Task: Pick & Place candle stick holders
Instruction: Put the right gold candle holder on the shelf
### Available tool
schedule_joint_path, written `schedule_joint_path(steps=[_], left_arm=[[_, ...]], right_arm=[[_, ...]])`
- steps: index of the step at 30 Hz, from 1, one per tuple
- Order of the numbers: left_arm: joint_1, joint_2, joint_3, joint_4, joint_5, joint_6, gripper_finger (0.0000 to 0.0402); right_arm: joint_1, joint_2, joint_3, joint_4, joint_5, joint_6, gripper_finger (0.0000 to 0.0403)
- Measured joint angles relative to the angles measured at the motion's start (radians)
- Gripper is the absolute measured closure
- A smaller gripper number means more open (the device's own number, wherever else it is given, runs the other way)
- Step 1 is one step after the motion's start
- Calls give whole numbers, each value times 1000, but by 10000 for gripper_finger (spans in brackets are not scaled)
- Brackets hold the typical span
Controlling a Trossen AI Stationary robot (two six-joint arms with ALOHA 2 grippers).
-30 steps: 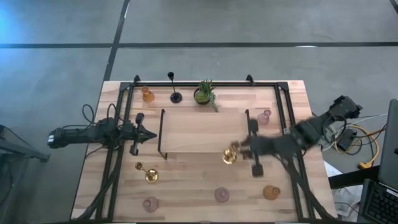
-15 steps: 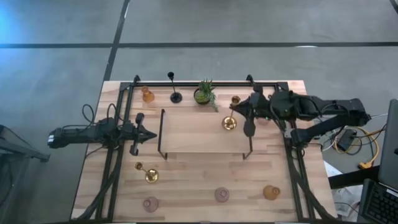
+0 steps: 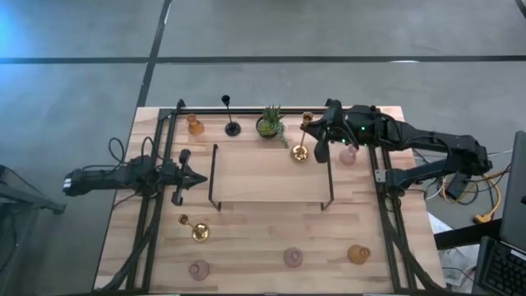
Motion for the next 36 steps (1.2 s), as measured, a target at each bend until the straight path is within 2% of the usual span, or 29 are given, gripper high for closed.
schedule_joint_path(steps=[7,24,36], left_arm=[[0,0,0,0,0,0,387],[0,0,0,0,0,0,387],[0,0,0,0,0,0,387]], right_arm=[[-32,-9,-51,86,-98,13,391],[-30,-8,-55,82,-102,18,391],[-30,-7,-53,83,-107,12,366]])
